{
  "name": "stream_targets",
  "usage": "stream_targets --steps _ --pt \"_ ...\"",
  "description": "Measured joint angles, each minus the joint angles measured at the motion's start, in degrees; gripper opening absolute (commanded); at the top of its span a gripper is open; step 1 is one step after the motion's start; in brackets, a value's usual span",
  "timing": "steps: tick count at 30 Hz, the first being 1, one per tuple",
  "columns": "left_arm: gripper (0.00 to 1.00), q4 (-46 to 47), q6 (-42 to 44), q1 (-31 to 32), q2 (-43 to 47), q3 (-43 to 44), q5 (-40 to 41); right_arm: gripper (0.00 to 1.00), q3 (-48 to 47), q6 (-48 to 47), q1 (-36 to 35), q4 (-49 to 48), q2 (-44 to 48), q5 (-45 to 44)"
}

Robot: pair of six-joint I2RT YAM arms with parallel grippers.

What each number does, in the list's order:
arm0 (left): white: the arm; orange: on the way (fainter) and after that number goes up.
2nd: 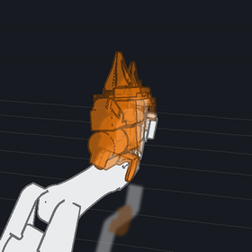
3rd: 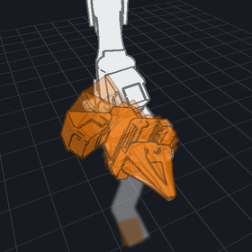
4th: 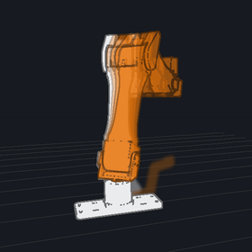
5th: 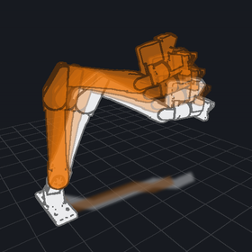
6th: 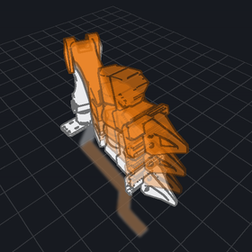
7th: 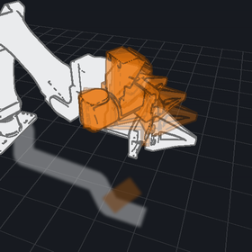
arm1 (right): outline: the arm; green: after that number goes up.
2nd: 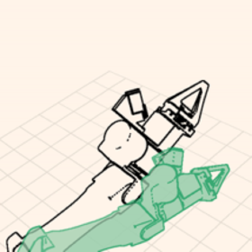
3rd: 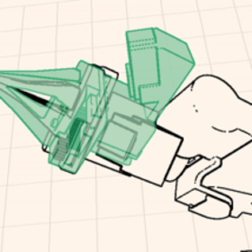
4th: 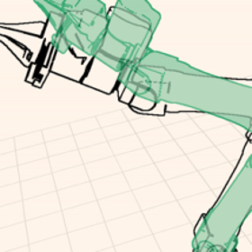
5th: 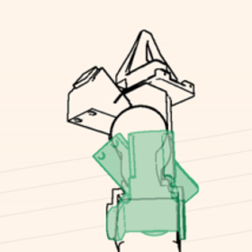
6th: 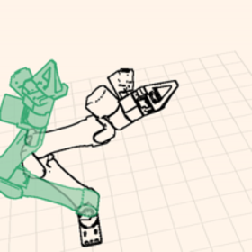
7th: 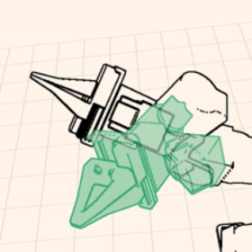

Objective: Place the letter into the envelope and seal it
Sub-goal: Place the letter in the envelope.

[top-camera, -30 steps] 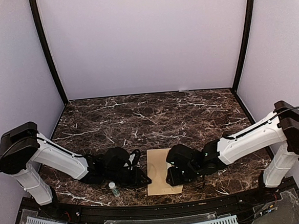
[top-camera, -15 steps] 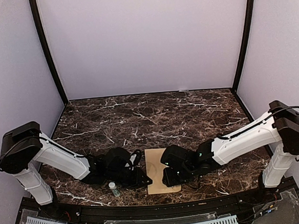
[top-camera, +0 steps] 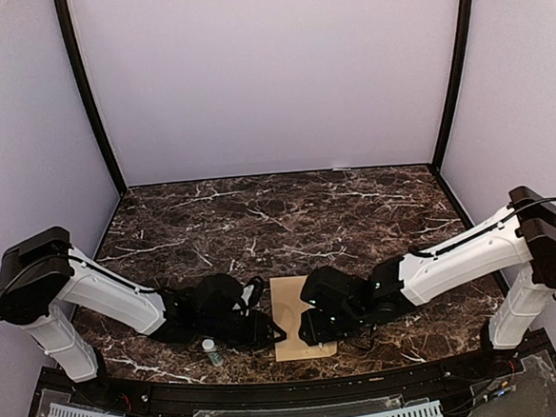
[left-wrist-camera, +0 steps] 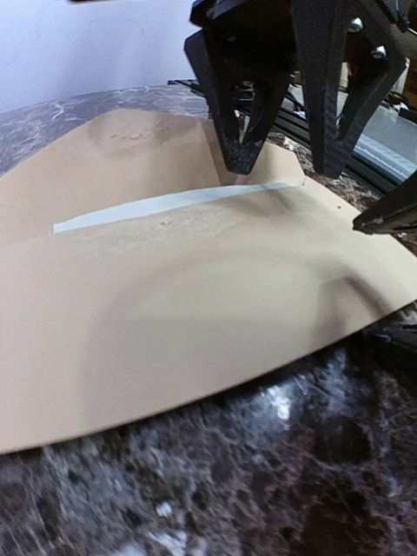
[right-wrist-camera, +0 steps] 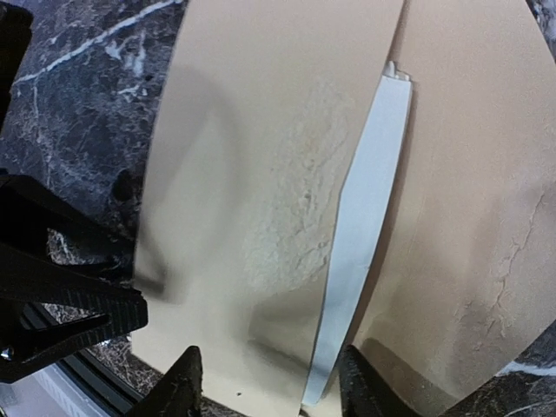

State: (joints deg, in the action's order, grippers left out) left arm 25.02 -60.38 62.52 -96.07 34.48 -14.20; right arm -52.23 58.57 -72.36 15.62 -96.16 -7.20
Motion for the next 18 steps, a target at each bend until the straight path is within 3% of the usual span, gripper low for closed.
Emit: stream_targets --steps 4,9,18 --pt "0.45 -2.9 0.8 0.0 2.8 0.0 2.1 0.61 0.0 0.2 -0.1 0.8 3.7 -1.3" --pt "0.45 -5.5 2.2 -1.4 5.3 0.3 3.4 0.61 0.0 0.2 0.3 2.2 6.6 -3.1" --pt "0.38 -7.3 4.5 -4.0 4.1 3.5 3.4 0.52 0.8 -1.8 3.9 2.4 6.8 -3.1"
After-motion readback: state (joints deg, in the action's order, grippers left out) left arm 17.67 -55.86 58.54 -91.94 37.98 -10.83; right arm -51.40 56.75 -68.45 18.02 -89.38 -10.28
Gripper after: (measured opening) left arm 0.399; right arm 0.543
